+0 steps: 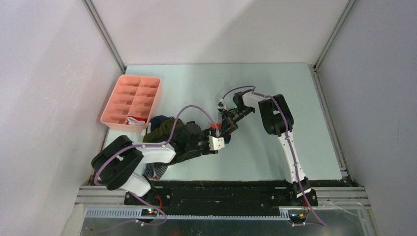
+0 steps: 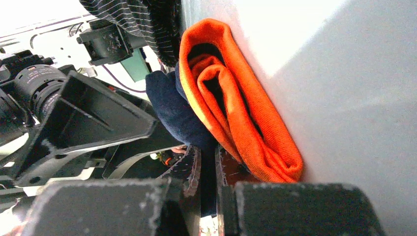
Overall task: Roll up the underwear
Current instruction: Roll the underwear to the center of the board.
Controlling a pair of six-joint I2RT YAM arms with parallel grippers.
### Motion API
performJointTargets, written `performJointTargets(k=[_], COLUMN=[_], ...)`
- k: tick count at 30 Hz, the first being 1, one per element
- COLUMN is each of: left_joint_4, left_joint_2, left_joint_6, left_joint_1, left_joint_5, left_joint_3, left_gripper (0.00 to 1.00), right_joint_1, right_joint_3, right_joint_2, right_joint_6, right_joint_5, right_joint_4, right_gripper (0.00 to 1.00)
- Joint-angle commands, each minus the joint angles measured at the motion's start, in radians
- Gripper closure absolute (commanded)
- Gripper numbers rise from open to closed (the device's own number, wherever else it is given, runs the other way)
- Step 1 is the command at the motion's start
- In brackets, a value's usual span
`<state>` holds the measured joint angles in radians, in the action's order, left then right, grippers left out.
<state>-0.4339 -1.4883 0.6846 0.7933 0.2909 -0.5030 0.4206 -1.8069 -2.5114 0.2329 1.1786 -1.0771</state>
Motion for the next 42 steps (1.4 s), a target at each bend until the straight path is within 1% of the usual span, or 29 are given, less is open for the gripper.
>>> performJointTargets(k=[1,2,4,8,10,12,13,14,15,16,17,18,19,20,21,23,24,26,29,31,32,33,34,35,36,39,40,41,42], left_joint_4=[-0.057,-0.041,-0.028,-0.022,-0.016,-0.008,0.010,0.023,0.063,0.086,0.144,0.175,0.234,0.260,0.312,0.388,0.408,0.530,0.743,0.854,0.887,0.953,1.023,1.061,1.142,1.274,1.292,1.293,1.303], left_joint_2=[0.025,0.013,-0.029,-0.134,-0.172,-0.189,-0.197,-0.203,-0.217,-0.225,-0.246,-0.257,-0.280,-0.289,-0.301,-0.312,-0.321,-0.343,-0.380,-0.419,-0.451,-0.470,-0.509,-0.533,-0.584,-0.662,-0.678,-0.682,-0.696], left_joint_6=[0.039,0.036,0.028,0.019,0.010,0.016,0.019,0.017,0.016,0.013,0.009,-0.004,-0.011,-0.022,-0.024,-0.020,-0.033,-0.029,-0.009,0.004,0.008,0.009,0.011,0.016,0.025,0.073,0.074,0.068,0.063], left_joint_1=[-0.004,-0.004,0.000,0.005,0.004,0.005,0.004,0.004,0.005,0.004,0.004,0.000,-0.003,-0.009,-0.014,-0.021,-0.024,-0.036,-0.049,-0.064,-0.078,-0.087,-0.104,-0.113,-0.130,-0.148,-0.149,-0.151,-0.152], left_joint_5=[-0.038,-0.043,-0.061,-0.102,-0.099,-0.073,-0.061,-0.058,-0.049,-0.046,-0.040,-0.032,-0.009,0.011,0.072,0.164,0.186,0.279,0.433,0.483,0.514,0.531,0.564,0.582,0.612,0.652,0.659,0.663,0.674], left_joint_3=[-0.011,-0.018,-0.043,-0.096,-0.114,-0.120,-0.127,-0.133,-0.149,-0.157,-0.184,-0.214,-0.228,-0.249,-0.258,-0.282,-0.306,-0.356,-0.436,-0.501,-0.548,-0.574,-0.627,-0.660,-0.727,-0.838,-0.864,-0.871,-0.888], left_gripper=[0.29,0.20,0.14,0.17,0.24,0.36,0.46,0.50,0.60,0.66,0.76,0.81,0.87,0.89,0.92,0.97,0.99,1.00,1.00,1.00,1.00,1.00,1.00,1.00,1.00,1.00,1.00,1.00,1.00], right_joint_1=[0.020,0.019,0.019,0.019,0.018,0.017,0.017,0.017,0.017,0.017,0.015,0.013,0.007,0.000,-0.016,-0.048,-0.070,-0.108,-0.167,-0.213,-0.240,-0.248,-0.252,-0.249,-0.233,-0.196,-0.200,-0.202,-0.198], right_joint_3=[0.033,0.032,0.032,0.033,0.034,0.034,0.034,0.036,0.037,0.038,0.037,0.035,0.032,0.030,0.028,0.044,0.050,0.116,0.184,0.350,0.526,0.625,0.788,0.848,0.911,0.943,0.955,0.958,0.960], right_joint_2=[-0.092,-0.093,-0.093,-0.094,-0.094,-0.093,-0.094,-0.094,-0.093,-0.094,-0.095,-0.094,-0.092,-0.080,-0.068,-0.013,0.039,0.157,0.334,0.554,0.737,0.824,0.967,1.021,1.092,1.129,1.126,1.123,1.129], right_joint_6=[-0.015,-0.015,-0.012,-0.012,-0.012,-0.012,-0.012,-0.013,-0.013,-0.015,-0.016,-0.016,-0.017,-0.015,-0.016,-0.031,-0.022,-0.039,-0.133,-0.238,-0.272,-0.312,-0.315,-0.277,-0.243,-0.135,-0.132,-0.130,-0.120], right_joint_5=[-0.222,-0.222,-0.219,-0.214,-0.213,-0.213,-0.212,-0.210,-0.206,-0.201,-0.191,-0.186,-0.171,-0.160,-0.133,-0.083,-0.045,-0.015,-0.076,-0.267,-0.452,-0.541,-0.646,-0.665,-0.669,-0.638,-0.576,-0.550,-0.514], right_joint_4=[0.031,0.031,0.031,0.030,0.030,0.031,0.031,0.032,0.036,0.039,0.040,0.039,0.037,0.038,0.041,0.061,0.074,0.155,0.309,0.594,0.844,0.974,1.196,1.258,1.272,1.135,1.097,1.073,1.035], right_gripper=[1.00,1.00,1.00,1.00,1.00,1.00,1.00,1.00,1.00,0.98,0.95,0.86,0.82,0.73,0.67,0.33,0.09,0.01,0.01,0.01,0.01,0.01,0.01,0.01,0.01,0.01,0.03,0.11,0.14])
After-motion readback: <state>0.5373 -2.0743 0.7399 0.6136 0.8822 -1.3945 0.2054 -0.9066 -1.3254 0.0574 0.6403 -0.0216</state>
